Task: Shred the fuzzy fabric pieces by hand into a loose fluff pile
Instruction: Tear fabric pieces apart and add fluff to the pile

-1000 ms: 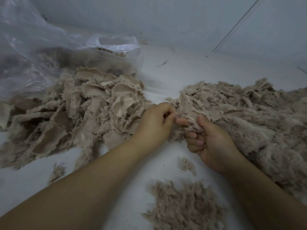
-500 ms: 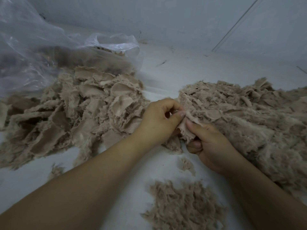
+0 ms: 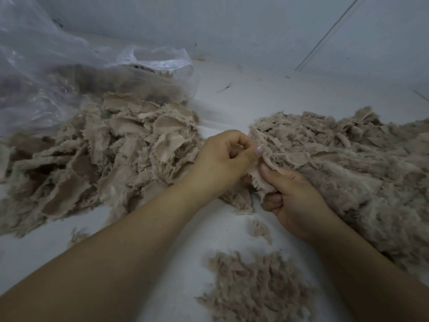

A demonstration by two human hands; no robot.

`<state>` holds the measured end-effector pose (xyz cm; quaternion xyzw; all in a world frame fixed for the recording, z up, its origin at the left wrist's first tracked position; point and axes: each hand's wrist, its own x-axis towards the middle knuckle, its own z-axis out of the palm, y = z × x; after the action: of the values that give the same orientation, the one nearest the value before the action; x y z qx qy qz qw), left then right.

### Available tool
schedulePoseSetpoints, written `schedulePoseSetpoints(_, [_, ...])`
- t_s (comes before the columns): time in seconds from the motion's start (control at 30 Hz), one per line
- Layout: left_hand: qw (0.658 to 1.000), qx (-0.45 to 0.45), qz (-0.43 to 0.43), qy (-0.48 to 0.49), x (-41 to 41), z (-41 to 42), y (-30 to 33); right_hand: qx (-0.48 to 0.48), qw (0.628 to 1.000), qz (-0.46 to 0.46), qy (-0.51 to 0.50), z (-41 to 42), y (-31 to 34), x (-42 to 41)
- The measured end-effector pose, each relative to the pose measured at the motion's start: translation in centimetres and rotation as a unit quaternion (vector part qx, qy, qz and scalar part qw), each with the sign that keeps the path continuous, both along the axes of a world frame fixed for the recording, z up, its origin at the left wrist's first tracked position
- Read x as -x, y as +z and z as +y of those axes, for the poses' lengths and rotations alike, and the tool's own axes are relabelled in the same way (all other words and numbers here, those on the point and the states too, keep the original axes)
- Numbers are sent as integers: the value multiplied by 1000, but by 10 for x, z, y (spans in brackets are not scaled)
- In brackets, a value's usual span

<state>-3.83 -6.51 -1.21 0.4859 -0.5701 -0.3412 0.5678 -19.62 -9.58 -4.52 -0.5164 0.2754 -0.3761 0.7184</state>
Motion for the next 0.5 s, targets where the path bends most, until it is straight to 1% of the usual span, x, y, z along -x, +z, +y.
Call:
schedulePoseSetpoints(0.03, [1000,4,-13,14,1,0,-1,-6,1000,-14,-4,0,0,0])
schedulePoseSetpoints(0.13, [992,4,-111,60,3,3,-4,-6,999,-18,-26,2,3,-2])
schedulePoseSetpoints(0.27, [979,-28,-179,93,5,6,-6,-23,999,-9,-34,2,3,-2])
schedulePoseSetpoints(0.33, [964,-15,-240,112,7,12,-6,-26,999,-15,-28,1,1,-2])
schedulePoseSetpoints(0.43, [940,30,-318,121,11,20,-9,-19,999,-9,-35,2,0,-1])
schedulePoseSetpoints(0.5, [930,43,-341,127,15,23,-11,-19,999,-11,-43,1,0,-1])
